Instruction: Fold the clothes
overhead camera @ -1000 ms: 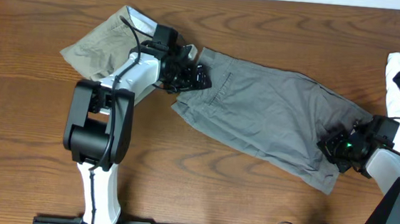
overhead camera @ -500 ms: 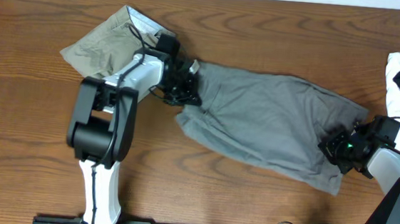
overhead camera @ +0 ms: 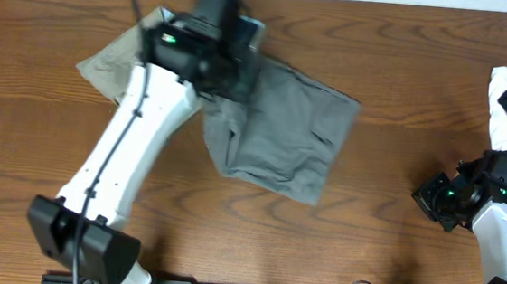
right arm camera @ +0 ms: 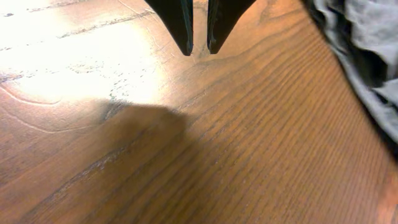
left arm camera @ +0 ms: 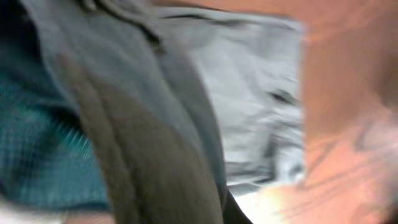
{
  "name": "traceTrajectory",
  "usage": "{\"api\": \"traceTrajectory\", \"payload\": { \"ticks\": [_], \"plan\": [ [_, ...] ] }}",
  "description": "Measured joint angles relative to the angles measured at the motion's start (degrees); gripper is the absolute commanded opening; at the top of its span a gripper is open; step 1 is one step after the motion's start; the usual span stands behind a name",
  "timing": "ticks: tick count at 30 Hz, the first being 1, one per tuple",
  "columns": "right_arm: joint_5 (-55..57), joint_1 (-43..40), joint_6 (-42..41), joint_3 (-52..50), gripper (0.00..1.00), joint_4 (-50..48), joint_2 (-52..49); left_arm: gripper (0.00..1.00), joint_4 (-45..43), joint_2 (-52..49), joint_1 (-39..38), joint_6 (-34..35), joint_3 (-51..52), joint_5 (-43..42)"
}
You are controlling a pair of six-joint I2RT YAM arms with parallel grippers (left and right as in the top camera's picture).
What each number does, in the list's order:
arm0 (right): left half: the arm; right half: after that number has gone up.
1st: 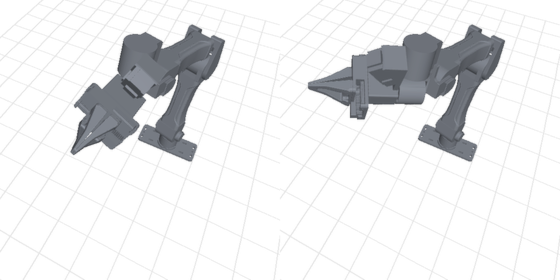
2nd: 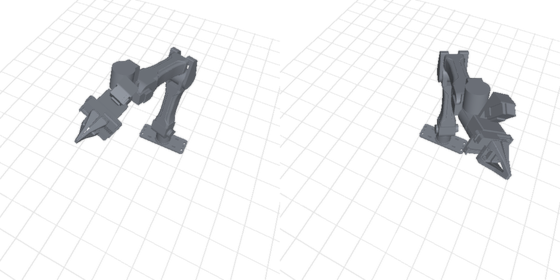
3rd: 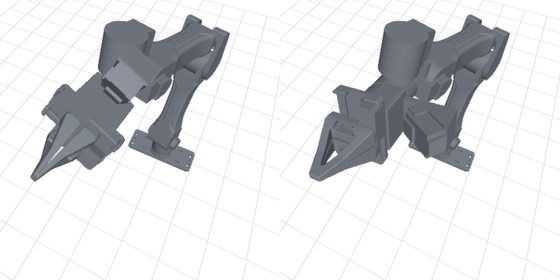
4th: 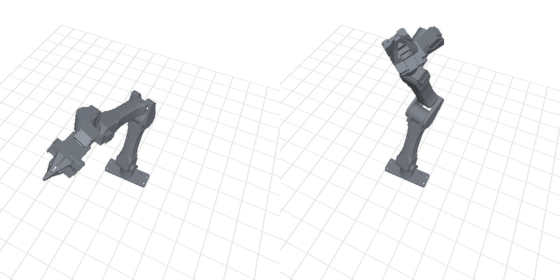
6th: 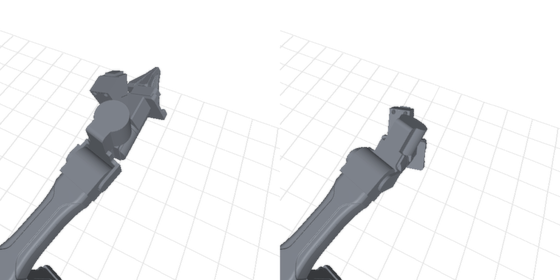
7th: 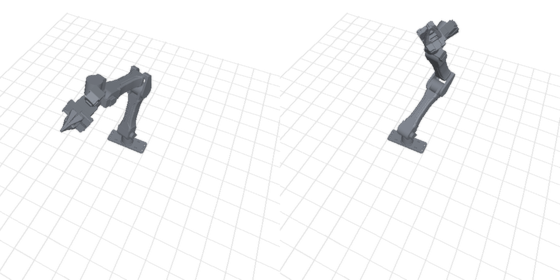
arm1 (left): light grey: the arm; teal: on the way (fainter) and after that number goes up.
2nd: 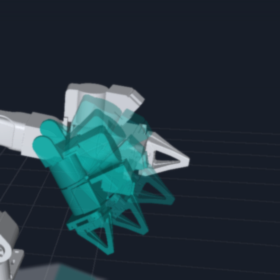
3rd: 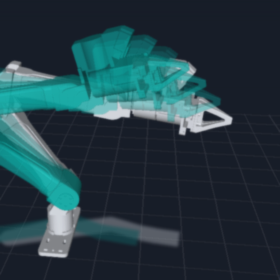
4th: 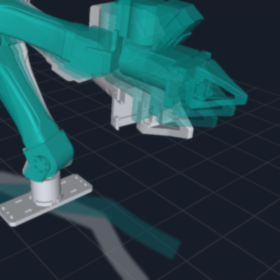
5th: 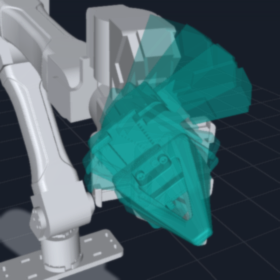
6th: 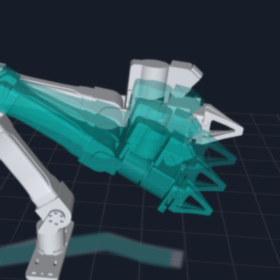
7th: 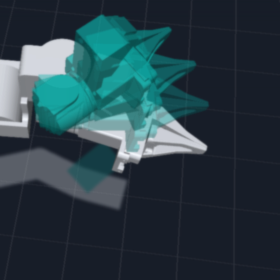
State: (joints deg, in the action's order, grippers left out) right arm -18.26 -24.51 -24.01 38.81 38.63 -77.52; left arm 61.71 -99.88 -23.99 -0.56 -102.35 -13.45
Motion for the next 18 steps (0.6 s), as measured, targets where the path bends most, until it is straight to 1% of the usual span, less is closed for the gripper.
{"api": "traceTrajectory", "payload": {
  "ticks": [4, 7, 8, 9, 10, 11, 14, 18],
  "plan": [
    [0.11, 0.00, 0.17, 0.00, 0.08, 0.09, 0.00, 0.09, -0.94, -4.09, -8.20, -0.42, 0.22, 0.66],
    [0.13, 0.00, 0.17, 0.00, 0.08, 0.17, 0.00, 0.22, -2.78, -8.28, -13.07, -0.87, 0.31, 0.72],
    [0.13, 0.00, 0.17, 0.00, 0.08, 0.20, 0.00, 0.29, -3.41, -9.81, -14.34, -1.03, 0.33, 0.72],
    [0.13, 0.00, 0.17, 0.02, 0.09, 0.31, 0.00, 0.38, -4.17, -11.43, -15.43, -0.87, 0.33, 0.79],
    [0.15, 0.00, 0.17, 0.02, 0.08, 0.46, 0.00, 0.43, -4.87, -12.81, -16.17, -0.90, 0.33, 0.81],
    [0.15, 0.00, 0.17, 0.02, 0.09, 0.57, 0.00, 0.47, -5.51, -14.05, -16.68, -1.03, 0.35, 0.66],
    [0.15, 0.00, 0.20, 0.02, 0.10, 0.59, 0.00, 0.54, -6.27, -16.44, -17.16, -0.11, 0.59, 2.01],
    [0.02, 0.00, 0.85, 0.02, 0.13, 0.50, 0.00, 0.65, -5.09, -15.30, -16.11, 1.70, 0.70, 5.46]
  ]
}}
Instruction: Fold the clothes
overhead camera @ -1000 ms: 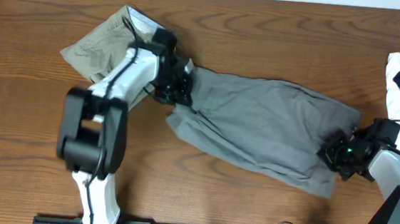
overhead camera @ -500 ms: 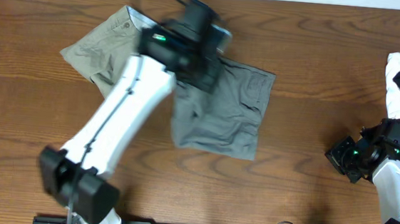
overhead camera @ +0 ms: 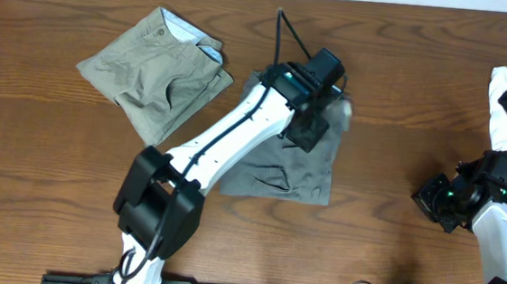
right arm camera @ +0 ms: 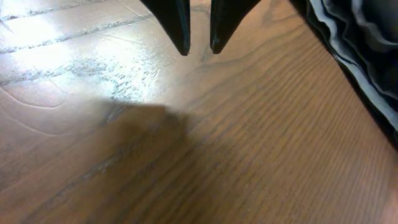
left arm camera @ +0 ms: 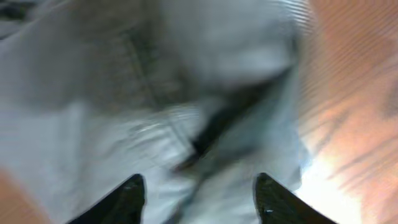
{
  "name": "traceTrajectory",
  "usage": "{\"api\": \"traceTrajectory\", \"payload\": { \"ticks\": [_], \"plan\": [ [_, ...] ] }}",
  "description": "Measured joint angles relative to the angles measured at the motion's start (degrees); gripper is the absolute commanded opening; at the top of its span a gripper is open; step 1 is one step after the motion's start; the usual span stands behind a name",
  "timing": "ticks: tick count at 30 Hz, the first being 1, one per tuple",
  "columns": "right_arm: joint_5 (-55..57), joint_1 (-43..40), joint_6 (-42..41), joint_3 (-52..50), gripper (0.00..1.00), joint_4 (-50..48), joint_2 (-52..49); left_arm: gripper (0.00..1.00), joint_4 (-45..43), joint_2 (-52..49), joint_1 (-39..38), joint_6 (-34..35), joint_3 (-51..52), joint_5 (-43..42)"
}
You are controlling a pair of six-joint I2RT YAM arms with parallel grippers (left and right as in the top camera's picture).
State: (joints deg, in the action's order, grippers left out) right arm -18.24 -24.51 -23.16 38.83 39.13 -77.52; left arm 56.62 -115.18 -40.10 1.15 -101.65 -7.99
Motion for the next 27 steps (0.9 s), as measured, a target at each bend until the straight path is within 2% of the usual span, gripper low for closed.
{"api": "traceTrajectory", "payload": {
  "ticks": [4, 9, 13, 18, 22, 27],
  "plan": [
    [-1.73, 0.00, 2.73, 0.02, 0.15, -1.33, 0.00, 0.80, 2.32, 5.18, 2.78, 1.53, 0.00, 3.28],
    [-9.97, 0.00, 10.62, 0.02, 0.18, -4.74, 0.00, 0.83, 6.40, 11.91, 10.75, 3.48, -0.28, 4.33],
    [-21.09, 0.02, 18.69, 0.02, 0.20, -6.67, 0.00, 0.83, 5.92, 11.17, 18.45, 3.76, 2.51, -1.57],
    [-30.75, 1.57, 23.26, 0.04, 0.20, -9.03, 0.00, 0.83, 1.14, 5.03, 24.70, 3.43, 12.11, -14.05],
    [-33.86, 4.59, 24.48, 0.04, 0.22, -10.80, 0.00, 0.84, -2.89, 0.15, 25.57, 3.28, 17.46, -20.81],
    [-35.15, 6.45, 24.70, 0.04, 0.23, -12.92, 0.00, 0.82, -5.68, -3.26, 24.79, 3.28, 18.45, -25.20]
  ]
}}
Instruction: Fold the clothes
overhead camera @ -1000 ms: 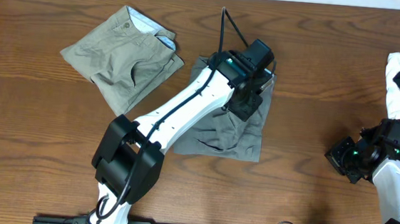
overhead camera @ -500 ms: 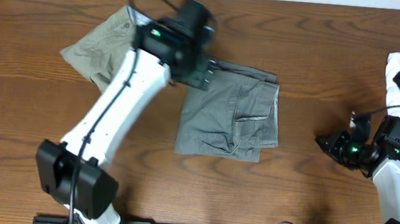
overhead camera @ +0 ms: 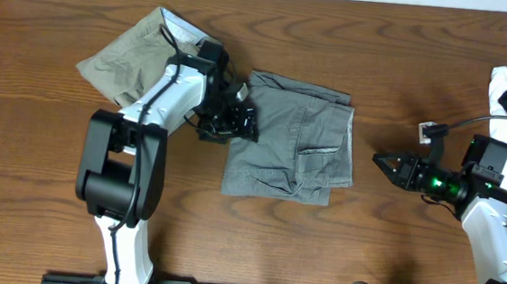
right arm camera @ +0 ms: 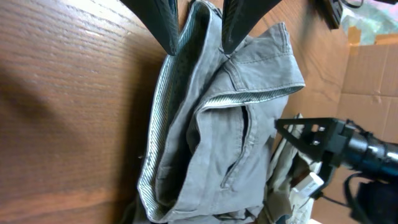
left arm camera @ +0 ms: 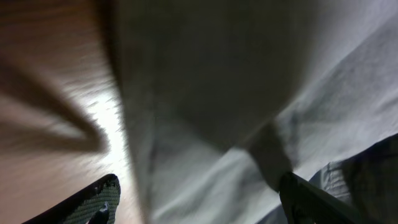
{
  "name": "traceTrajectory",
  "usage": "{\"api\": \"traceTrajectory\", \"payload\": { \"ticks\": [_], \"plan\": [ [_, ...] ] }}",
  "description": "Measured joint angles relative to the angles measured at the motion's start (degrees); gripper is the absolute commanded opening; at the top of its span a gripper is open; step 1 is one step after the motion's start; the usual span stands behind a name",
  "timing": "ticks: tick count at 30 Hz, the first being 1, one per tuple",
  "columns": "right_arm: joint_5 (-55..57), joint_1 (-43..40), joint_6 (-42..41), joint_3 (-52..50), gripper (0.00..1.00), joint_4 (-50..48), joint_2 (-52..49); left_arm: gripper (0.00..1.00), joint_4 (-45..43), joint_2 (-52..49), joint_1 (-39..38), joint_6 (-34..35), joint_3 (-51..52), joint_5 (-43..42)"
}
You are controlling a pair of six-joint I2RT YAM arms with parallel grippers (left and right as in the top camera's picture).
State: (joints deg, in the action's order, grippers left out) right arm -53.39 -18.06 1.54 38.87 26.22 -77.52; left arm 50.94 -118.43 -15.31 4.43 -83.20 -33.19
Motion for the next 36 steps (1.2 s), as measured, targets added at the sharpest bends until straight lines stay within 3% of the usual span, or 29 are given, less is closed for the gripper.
{"api": "traceTrajectory", "payload": {
  "ticks": [1, 3, 7, 9, 15, 19, 24, 28, 31, 32, 33, 34, 36],
  "plan": [
    [-0.17, 0.04, 0.00, 0.00, 0.22, -0.11, 0.00, 0.79, -0.57, -0.50, -0.26, 0.00, 0.00, -0.87],
    [-0.26, 0.04, -0.02, 0.00, 0.22, -0.15, 0.00, 0.62, -1.62, -1.73, -0.87, 0.13, 0.00, -2.62],
    [-0.42, 0.04, -0.11, 0.00, 0.22, -0.20, 0.00, 0.13, -3.72, -4.15, -2.64, -1.31, 0.00, -5.99],
    [-0.28, 0.04, -0.66, 0.00, 0.22, -0.20, 0.00, 0.06, -4.31, -4.50, -3.52, -1.57, 0.00, -7.61],
    [0.39, 0.04, -1.36, 0.00, 0.22, -0.37, 0.00, 0.06, -3.50, -2.14, -3.96, -3.85, -1.11, -9.42],
    [0.57, 0.04, -1.66, 0.00, 0.22, -0.39, 0.00, 0.06, -6.27, 5.64, -1.57, -5.68, -3.10, -8.33],
    [1.68, 0.04, -2.89, 0.00, 0.22, -0.42, 0.00, 0.06, -10.69, 17.20, 6.62, -6.43, -5.97, -3.98],
    [2.01, 0.04, -3.98, 0.00, 0.22, -0.57, 0.00, 0.06, -11.67, 19.21, 16.70, -6.62, -6.95, -1.90],
    [2.08, 0.04, -4.35, 0.00, 0.21, -0.59, 0.00, 0.16, -12.22, 15.72, 23.74, -7.04, -6.95, -0.96],
    [2.10, 0.04, -4.42, 0.00, 0.21, -0.59, 0.00, 0.26, -12.48, 14.12, 25.49, -7.28, -6.95, -0.81],
    [2.19, 0.04, -4.52, 0.00, 0.21, -0.57, 0.00, 0.44, -12.68, 11.89, 27.61, -7.28, -6.95, -0.63],
    [2.21, 0.04, -4.57, 0.00, 0.21, -0.59, 0.00, 0.52, -12.72, 10.12, 29.11, -7.50, -6.93, -0.44],
    [2.29, 0.04, -4.70, 0.00, 0.22, -0.57, 0.00, 0.54, -12.55, 6.05, 32.35, -7.28, -6.93, 0.13]
  ]
}}
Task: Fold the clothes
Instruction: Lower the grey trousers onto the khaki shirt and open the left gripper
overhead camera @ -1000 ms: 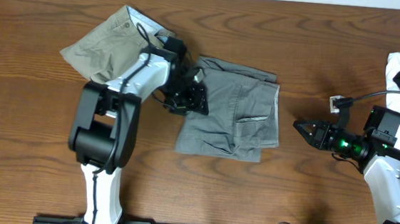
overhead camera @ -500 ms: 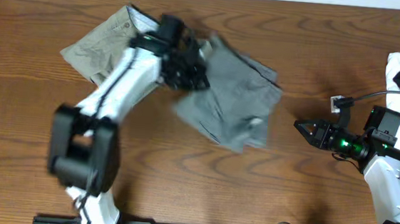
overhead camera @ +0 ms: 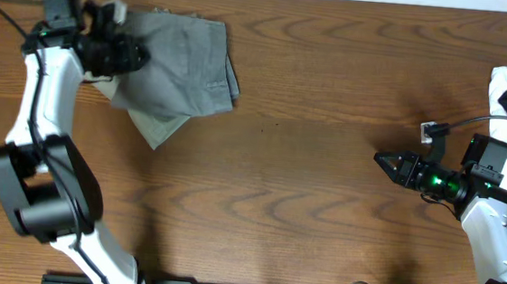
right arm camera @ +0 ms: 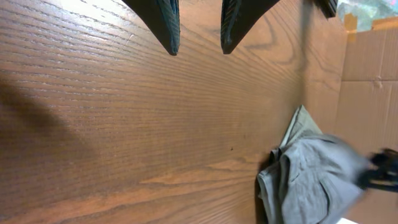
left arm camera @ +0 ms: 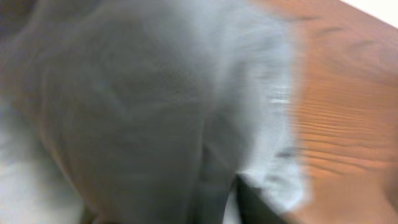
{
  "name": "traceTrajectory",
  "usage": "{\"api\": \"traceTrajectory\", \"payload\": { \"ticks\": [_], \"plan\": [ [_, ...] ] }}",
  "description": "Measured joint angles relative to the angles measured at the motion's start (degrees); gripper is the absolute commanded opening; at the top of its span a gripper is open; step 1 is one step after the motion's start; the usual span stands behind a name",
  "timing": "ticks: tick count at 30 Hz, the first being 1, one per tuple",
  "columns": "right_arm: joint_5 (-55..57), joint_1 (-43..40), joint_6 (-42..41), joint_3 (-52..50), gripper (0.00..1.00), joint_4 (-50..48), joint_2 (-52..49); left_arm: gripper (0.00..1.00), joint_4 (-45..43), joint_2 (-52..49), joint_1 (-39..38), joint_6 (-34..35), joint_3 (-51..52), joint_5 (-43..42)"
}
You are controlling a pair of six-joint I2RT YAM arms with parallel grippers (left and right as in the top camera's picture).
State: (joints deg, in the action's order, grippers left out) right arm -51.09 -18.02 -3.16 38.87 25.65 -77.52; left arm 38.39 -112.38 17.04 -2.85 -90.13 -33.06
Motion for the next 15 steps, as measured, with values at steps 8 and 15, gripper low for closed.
{"api": "traceTrajectory", "payload": {
  "ticks": [8, 15],
  "plan": [
    [2.54, 0.00, -1.90, 0.07, 0.27, -0.17, 0.00, 0.71, 3.82, -2.08, 6.10, 0.46, 0.63, 0.61],
    [5.90, 0.00, -2.29, 7.61, 0.36, 5.97, 0.76, 0.98, 9.88, 15.10, 2.89, -0.07, -0.46, 7.67]
  ]
}}
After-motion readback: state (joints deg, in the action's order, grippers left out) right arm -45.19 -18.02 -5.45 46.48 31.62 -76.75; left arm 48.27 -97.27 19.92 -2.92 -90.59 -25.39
